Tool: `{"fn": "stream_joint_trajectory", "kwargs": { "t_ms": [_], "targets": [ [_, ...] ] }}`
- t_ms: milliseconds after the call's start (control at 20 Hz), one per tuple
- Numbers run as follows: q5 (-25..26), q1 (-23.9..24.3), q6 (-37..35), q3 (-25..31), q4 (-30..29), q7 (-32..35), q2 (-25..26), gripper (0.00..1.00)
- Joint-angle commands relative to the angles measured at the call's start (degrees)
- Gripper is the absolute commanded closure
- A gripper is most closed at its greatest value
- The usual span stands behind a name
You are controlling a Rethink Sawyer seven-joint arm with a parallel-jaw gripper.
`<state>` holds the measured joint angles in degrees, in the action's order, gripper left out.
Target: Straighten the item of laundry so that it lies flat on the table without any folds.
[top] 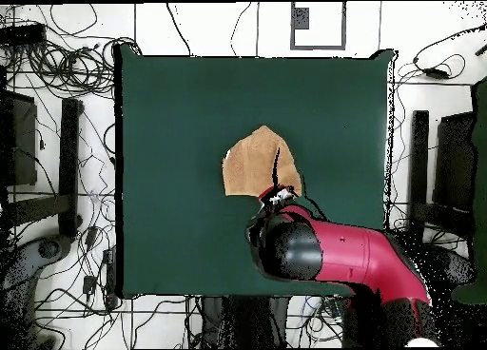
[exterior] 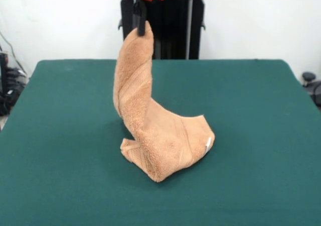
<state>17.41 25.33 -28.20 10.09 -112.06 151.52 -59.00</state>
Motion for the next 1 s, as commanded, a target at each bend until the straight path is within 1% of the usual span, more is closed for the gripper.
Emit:
{"fn": "stream_joint_trajectory", "kwargs": {
  "t_ms": [50, 200, 300, 450, 650, 800, 1000],
  "targets": [
    [2.24, -3.88, -2.1, 3.43, -4.41, -4.78, -1.45, 1.0],
    [1.9, -4.8, -2.48, 2.76, -4.77, -3.59, -1.94, 1.0],
    [2.85, -7.09, -2.41, 0.77, -3.86, -1.02, -1.56, 1.0],
    [2.99, -10.96, -3.28, -1.96, -2.76, 3.55, -0.93, 1.0],
    [1.58, -14.07, -4.01, -3.74, -2.56, 4.98, -0.59, 1.0],
    [-0.58, -16.31, -4.81, -5.16, -2.37, 6.99, -0.57, 1.0],
    [-5.14, -19.78, -12.02, -6.57, -0.72, 9.79, -3.16, 1.0]
  ]
}}
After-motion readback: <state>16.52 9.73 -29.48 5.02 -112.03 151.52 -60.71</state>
